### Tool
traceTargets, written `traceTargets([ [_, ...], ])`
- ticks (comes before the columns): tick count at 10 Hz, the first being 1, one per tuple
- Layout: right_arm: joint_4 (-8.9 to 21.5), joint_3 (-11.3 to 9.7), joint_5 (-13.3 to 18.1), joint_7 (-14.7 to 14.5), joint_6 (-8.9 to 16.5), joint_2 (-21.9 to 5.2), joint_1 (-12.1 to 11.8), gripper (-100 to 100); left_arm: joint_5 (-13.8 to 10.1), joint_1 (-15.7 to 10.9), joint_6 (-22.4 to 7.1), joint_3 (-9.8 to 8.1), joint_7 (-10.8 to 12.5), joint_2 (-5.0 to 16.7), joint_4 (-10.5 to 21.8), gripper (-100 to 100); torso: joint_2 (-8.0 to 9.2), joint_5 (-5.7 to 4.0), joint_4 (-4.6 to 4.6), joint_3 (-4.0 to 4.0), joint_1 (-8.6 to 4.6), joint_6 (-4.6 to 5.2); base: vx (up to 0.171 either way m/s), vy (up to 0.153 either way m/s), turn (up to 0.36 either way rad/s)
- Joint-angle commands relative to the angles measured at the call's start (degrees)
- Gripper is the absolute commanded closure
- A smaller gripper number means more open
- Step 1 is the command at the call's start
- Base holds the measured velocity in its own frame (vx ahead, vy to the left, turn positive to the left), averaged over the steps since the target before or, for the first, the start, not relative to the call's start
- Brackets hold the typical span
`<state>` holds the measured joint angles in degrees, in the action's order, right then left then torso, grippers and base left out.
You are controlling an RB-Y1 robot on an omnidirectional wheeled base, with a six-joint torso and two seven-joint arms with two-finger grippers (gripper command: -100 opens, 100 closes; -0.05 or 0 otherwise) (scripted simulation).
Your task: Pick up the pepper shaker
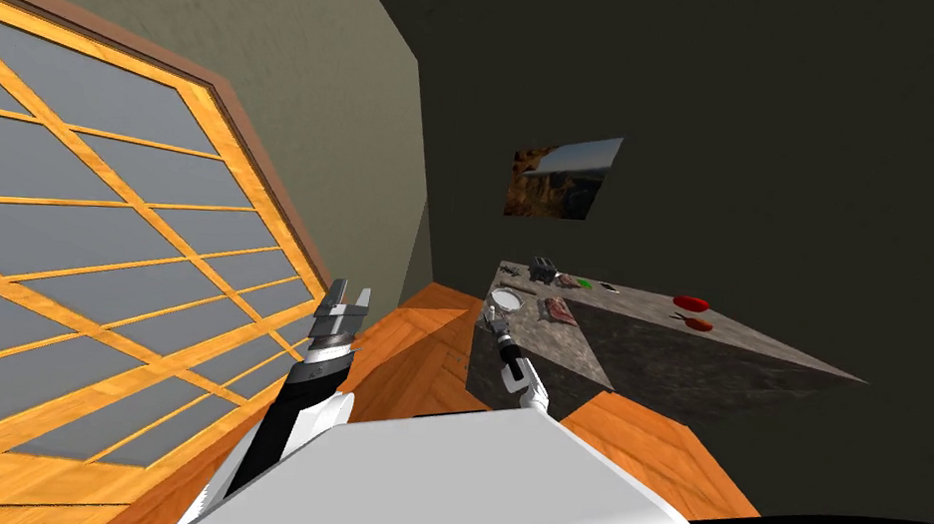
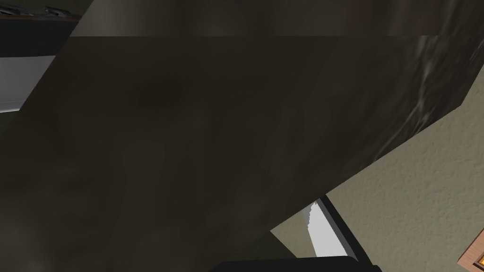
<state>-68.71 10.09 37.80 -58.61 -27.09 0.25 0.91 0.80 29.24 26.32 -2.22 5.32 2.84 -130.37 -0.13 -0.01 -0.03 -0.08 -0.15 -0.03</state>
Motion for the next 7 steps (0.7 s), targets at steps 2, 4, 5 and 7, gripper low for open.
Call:
traceTargets([
  [2,2.29,-4.41,0.81,-1.41,0.26,1.54,3.02,-100,0.00,0.01,0.00,-0.01,0.00,0.00,0.00,0,-0.02,0.00,0.00,-0.01,-0.03,0.04,0.053,-0.039,-0.369],
  [4,2.89,-6.78,1.26,-1.98,0.61,2.38,4.13,-100,0.00,0.01,0.00,-0.01,0.00,0.00,0.00,0,-0.13,-0.02,-0.03,-0.07,-0.12,0.03,0.065,-0.045,-0.303],
  [5,2.20,-6.44,1.25,-1.40,0.91,1.90,3.91,-100,0.00,0.00,0.00,0.00,0.00,0.00,0.00,0,-0.07,-0.01,-0.01,-0.04,-0.05,-0.01,0.021,-0.005,-0.016],
  [7,2.06,-6.69,1.31,-1.34,1.19,1.98,3.95,100,0.00,-0.01,0.00,0.01,0.00,0.00,0.00,0,0.12,0.02,0.03,0.07,0.03,0.02,0.000,0.000,0.000],
])
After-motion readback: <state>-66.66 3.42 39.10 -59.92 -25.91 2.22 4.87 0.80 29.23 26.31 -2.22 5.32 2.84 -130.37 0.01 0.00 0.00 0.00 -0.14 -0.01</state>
